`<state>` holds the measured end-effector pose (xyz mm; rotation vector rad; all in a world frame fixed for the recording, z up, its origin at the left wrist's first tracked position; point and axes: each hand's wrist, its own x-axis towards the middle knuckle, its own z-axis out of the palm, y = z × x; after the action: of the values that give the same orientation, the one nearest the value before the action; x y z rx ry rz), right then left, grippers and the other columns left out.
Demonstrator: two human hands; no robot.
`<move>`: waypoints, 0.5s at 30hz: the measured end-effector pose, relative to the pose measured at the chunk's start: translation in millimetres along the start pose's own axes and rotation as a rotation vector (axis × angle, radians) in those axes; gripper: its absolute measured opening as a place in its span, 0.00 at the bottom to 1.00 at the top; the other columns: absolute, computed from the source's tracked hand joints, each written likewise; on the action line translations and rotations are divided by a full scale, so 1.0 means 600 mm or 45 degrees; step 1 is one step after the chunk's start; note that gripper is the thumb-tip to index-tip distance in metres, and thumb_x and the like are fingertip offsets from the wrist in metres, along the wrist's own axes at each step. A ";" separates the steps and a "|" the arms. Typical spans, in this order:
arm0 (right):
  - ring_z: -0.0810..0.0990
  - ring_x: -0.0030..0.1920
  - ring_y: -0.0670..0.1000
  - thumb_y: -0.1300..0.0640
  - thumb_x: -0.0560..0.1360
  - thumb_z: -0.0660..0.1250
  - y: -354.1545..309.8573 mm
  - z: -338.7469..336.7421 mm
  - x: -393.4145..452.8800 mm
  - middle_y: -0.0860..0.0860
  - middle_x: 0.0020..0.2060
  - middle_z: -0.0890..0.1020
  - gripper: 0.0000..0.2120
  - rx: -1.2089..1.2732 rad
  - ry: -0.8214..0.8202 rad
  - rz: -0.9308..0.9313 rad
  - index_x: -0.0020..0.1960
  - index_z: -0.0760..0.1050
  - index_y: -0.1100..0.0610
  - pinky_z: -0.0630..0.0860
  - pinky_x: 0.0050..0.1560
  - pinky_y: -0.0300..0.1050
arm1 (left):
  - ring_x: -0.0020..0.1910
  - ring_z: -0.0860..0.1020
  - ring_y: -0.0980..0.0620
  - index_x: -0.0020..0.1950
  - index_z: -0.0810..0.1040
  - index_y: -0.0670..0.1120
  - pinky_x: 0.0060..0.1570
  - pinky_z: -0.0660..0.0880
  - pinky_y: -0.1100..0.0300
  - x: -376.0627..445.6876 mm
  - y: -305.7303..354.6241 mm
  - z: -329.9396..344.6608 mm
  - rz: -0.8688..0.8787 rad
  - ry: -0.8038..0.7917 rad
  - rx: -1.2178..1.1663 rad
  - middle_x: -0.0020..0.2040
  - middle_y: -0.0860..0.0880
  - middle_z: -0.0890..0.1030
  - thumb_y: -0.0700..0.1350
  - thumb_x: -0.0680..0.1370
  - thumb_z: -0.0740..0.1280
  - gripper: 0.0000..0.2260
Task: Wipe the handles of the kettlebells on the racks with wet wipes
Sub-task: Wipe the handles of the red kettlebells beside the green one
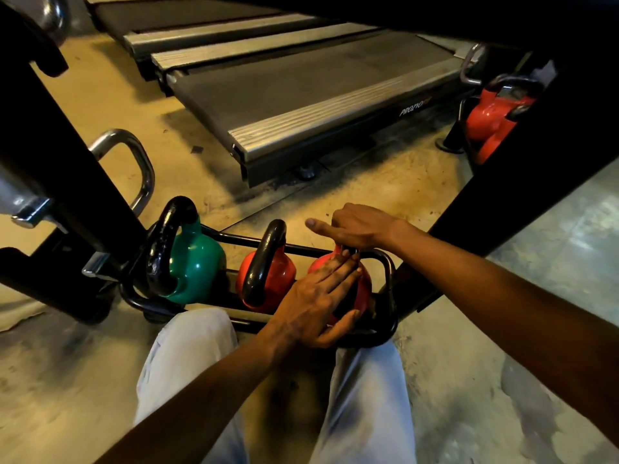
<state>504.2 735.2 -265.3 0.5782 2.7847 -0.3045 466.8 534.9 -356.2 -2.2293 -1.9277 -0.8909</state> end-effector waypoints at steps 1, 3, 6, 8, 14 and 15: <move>0.81 0.37 0.53 0.20 0.75 0.41 0.000 0.001 0.000 0.53 0.35 0.83 0.47 0.001 -0.013 0.014 0.35 0.80 0.57 0.79 0.50 0.57 | 0.84 0.55 0.45 0.81 0.65 0.39 0.82 0.58 0.48 0.000 -0.001 -0.001 0.007 -0.005 0.002 0.83 0.40 0.61 0.56 0.83 0.60 0.31; 0.82 0.39 0.52 0.17 0.73 0.39 0.001 0.004 -0.001 0.52 0.38 0.86 0.50 0.114 0.006 0.109 0.38 0.82 0.57 0.78 0.55 0.59 | 0.84 0.55 0.45 0.81 0.65 0.39 0.82 0.58 0.48 0.000 -0.002 -0.004 0.020 -0.005 0.000 0.83 0.40 0.61 0.57 0.83 0.60 0.31; 0.82 0.42 0.53 0.21 0.76 0.41 0.001 0.017 -0.002 0.54 0.44 0.87 0.48 0.365 0.120 0.313 0.44 0.83 0.59 0.74 0.56 0.56 | 0.84 0.55 0.45 0.80 0.66 0.39 0.82 0.58 0.47 0.001 -0.002 -0.004 0.018 0.001 -0.014 0.82 0.40 0.62 0.56 0.83 0.62 0.31; 0.83 0.50 0.58 0.24 0.78 0.43 -0.001 0.027 -0.009 0.58 0.50 0.87 0.47 0.627 0.228 0.434 0.52 0.84 0.62 0.75 0.60 0.56 | 0.84 0.55 0.45 0.80 0.67 0.38 0.81 0.59 0.47 0.001 -0.001 -0.002 0.016 0.006 -0.011 0.82 0.40 0.63 0.55 0.82 0.63 0.31; 0.81 0.62 0.63 0.25 0.80 0.48 -0.001 0.055 -0.017 0.62 0.63 0.81 0.46 1.617 0.404 0.850 0.69 0.77 0.64 0.76 0.67 0.63 | 0.84 0.57 0.45 0.80 0.67 0.40 0.83 0.55 0.49 0.012 -0.009 -0.029 0.102 -0.110 0.118 0.81 0.40 0.64 0.59 0.84 0.59 0.31; 0.79 0.64 0.62 0.25 0.79 0.49 0.000 0.056 -0.018 0.61 0.68 0.79 0.45 1.749 0.388 0.873 0.73 0.73 0.62 0.77 0.66 0.61 | 0.84 0.57 0.45 0.81 0.67 0.40 0.83 0.54 0.50 0.015 -0.011 -0.036 0.127 -0.128 0.153 0.81 0.40 0.64 0.59 0.84 0.59 0.31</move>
<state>521.4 722.7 -293.2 1.8484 1.9675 -2.0517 453.2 535.6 -336.3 -2.3173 -1.8366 -0.6439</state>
